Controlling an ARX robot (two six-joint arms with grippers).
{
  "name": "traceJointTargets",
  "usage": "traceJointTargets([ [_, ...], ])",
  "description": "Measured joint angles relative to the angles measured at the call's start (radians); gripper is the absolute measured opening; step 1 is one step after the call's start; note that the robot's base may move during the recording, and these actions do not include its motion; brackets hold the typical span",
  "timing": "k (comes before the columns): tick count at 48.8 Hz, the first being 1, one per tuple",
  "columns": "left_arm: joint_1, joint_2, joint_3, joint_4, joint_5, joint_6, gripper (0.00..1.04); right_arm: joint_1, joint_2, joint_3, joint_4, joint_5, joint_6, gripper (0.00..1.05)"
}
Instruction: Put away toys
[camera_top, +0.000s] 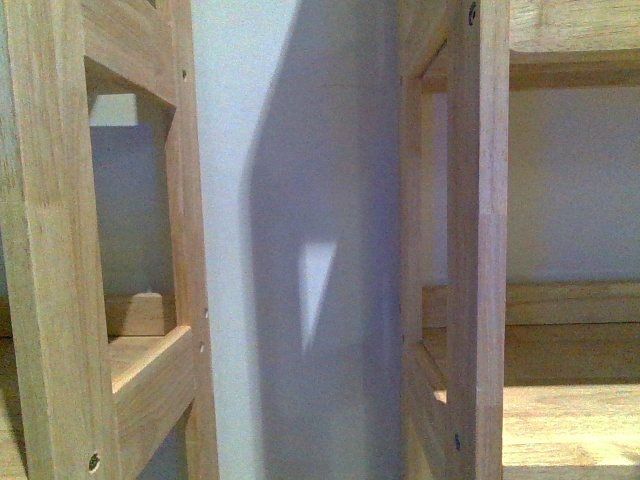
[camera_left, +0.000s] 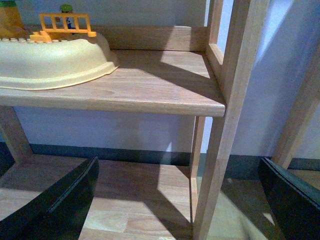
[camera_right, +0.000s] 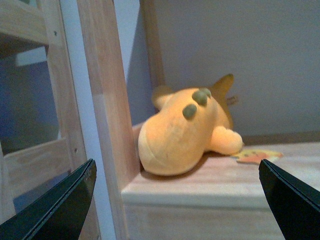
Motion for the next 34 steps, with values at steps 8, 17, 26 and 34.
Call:
traceJointTargets([
  [8,0.000,0.000,0.000,0.000,0.000,0.000,0.99,-0.005,-0.170,-0.221,0.008,0.027,0.006,0.98],
  [17,0.000,0.000,0.000,0.000,0.000,0.000,0.99,0.076,-0.303,-0.489,0.048,0.159,-0.043,0.98],
  [26,0.000,0.000,0.000,0.000,0.001,0.000,0.99,0.086,-0.388,-0.591,-0.156,0.201,-0.167,0.83],
  [34,0.000,0.000,0.000,0.000,0.000,0.000,0.99,0.080,-0.484,-0.764,-0.177,0.206,-0.212,0.59],
])
